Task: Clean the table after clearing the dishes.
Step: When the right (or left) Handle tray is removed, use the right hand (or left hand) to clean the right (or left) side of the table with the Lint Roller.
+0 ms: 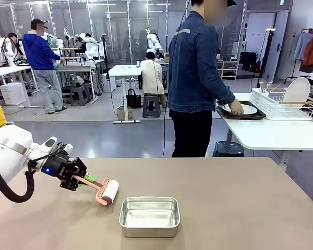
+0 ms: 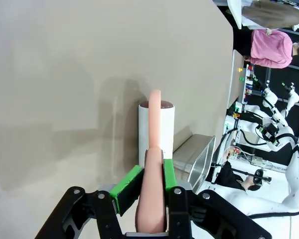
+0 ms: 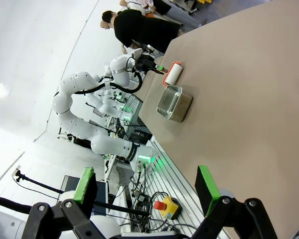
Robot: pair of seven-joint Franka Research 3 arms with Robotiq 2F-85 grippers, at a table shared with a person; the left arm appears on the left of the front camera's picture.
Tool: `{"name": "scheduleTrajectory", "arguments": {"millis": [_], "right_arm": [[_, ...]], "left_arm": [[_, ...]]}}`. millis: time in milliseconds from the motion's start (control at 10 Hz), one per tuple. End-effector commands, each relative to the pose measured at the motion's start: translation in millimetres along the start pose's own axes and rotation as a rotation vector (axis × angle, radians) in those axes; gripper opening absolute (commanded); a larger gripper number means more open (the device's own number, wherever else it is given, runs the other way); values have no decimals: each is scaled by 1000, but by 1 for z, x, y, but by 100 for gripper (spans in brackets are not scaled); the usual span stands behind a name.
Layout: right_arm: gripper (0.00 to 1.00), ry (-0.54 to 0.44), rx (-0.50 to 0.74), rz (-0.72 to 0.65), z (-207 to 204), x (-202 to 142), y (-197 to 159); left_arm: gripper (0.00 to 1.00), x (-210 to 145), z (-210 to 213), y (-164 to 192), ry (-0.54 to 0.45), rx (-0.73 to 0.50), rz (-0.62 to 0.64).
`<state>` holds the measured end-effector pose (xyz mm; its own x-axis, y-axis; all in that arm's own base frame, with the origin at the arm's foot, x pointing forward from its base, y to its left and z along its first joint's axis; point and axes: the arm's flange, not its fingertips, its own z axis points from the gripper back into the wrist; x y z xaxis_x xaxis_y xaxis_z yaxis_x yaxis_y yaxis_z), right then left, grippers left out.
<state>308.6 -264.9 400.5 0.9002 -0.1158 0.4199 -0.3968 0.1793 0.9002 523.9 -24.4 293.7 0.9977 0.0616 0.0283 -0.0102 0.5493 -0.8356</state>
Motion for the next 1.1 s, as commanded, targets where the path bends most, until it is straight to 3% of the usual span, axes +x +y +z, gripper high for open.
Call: {"name": "scheduleTrajectory", "arguments": {"millis": [0, 600, 1000], "right_arm": [[100, 16, 2, 19, 0, -3, 3], [100, 16, 2, 19, 0, -3, 3], [100, 16, 2, 19, 0, -3, 3]], "left_arm": [[23, 10, 2, 11, -19, -17, -14], [23, 2, 42, 49, 43, 146, -86], [23, 0, 93, 74, -68, 225, -60]]}}
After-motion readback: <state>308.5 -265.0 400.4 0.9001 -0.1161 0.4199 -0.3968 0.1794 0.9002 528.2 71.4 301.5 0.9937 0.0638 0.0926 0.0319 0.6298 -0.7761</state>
